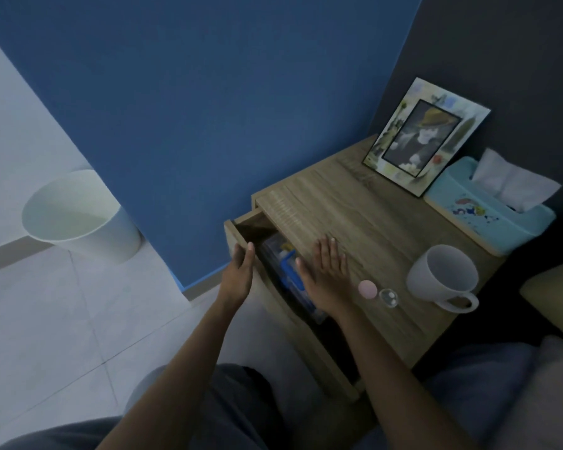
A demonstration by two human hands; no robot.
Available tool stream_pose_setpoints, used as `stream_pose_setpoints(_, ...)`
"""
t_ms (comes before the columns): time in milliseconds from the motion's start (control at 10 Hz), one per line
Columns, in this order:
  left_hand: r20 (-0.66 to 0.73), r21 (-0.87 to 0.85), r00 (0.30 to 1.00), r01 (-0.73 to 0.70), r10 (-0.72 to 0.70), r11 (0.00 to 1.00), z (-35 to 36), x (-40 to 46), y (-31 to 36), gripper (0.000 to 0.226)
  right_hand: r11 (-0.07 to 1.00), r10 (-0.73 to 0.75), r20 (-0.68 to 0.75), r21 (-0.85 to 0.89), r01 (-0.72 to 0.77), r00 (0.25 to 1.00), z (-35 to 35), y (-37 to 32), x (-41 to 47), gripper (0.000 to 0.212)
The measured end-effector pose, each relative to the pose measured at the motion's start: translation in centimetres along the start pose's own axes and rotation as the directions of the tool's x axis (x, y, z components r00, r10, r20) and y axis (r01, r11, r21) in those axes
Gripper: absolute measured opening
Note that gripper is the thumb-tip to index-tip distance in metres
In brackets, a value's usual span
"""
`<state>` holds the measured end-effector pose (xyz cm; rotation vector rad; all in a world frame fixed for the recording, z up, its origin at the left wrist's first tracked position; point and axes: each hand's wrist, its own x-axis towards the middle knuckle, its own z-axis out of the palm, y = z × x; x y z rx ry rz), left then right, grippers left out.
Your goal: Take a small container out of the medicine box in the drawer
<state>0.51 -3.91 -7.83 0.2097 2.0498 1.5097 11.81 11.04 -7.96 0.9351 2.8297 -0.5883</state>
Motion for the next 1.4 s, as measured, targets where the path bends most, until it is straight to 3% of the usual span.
stream_pose_setpoints(100,0.059,0.014,0.998,0.006,-0.006,1.0,0.8,1.7,0.5,0.073,1.0,0.007,-0.004,0.011,-0.007,1.0,-0.1,-0.2,-0.1,0.1)
stream_pose_setpoints(300,0.199,-0.056,0.98,-0.008,0.019,0.998,2.1,3.8,2.2,0.1,0.998,0.019,0.027,-0.054,-0.018,0.999,-0.5,-0.5,-0.3,0.082)
stream_pose_setpoints(500,0.31,-0.168,0.949,0.0,0.053,0.986,3.4,4.2,3.5,0.099,0.995,0.017,0.033,-0.1,-0.014,0.999,-0.2,-0.5,-0.3,0.079)
stream_pose_setpoints(600,0.329,-0.124,0.944,0.021,0.022,0.992,3.2,4.5,3.5,0.099,0.994,0.019,0.049,-0.11,-0.013,0.999,-0.3,-0.4,0.0,0.076)
stream_pose_setpoints(700,0.282,0.04,0.958,0.039,-0.049,0.998,2.4,4.4,3.2,0.088,0.996,0.029,0.084,-0.091,-0.022,0.996,-0.3,-0.4,0.2,0.072)
stream_pose_setpoints(800,0.227,0.337,0.972,-0.023,-0.057,0.941,1.2,3.1,3.0,0.074,0.988,0.023,0.097,-0.151,-0.008,0.995,-0.6,-0.3,0.3,0.068)
stream_pose_setpoints(900,0.222,0.607,0.974,-0.1,-0.047,0.788,-1.7,1.1,2.9,0.066,0.998,0.067,0.159,-0.013,-0.066,0.985,-1.7,-1.0,0.2,0.071)
stream_pose_setpoints(1000,0.175,0.773,0.983,-0.1,-0.059,0.626,-6.7,-1.3,2.9,0.061,0.992,0.111,0.179,0.047,-0.121,0.978,-2.8,-2.2,0.0,0.078)
stream_pose_setpoints(1100,0.048,0.822,0.998,-0.014,-0.045,0.569,-13.6,-4.5,3.4,0.052,0.991,0.133,0.252,-0.066,-0.12,0.959,-4.4,-4.1,-0.1,0.07)
stream_pose_setpoints(1200,-0.09,0.87,0.996,0.078,0.001,0.486,-20.4,-8.3,4.6,0.052,0.993,0.029,0.249,-0.117,0.0,0.968,-6.8,-9.0,-0.4,0.068)
stream_pose_setpoints(1300,-0.234,0.865,0.971,0.185,0.049,0.467,-26.5,-12.5,6.3,0.055,0.986,-0.131,0.214,-0.072,0.149,0.968,-8.7,-16.6,-1.4,0.08)
stream_pose_setpoints(1400,-0.341,0.873,0.93,0.257,0.14,0.414,-31.6,-15.6,8.5,0.059,0.945,-0.317,0.156,-0.029,0.325,0.936,-11.2,-24.9,-2.7,0.079)
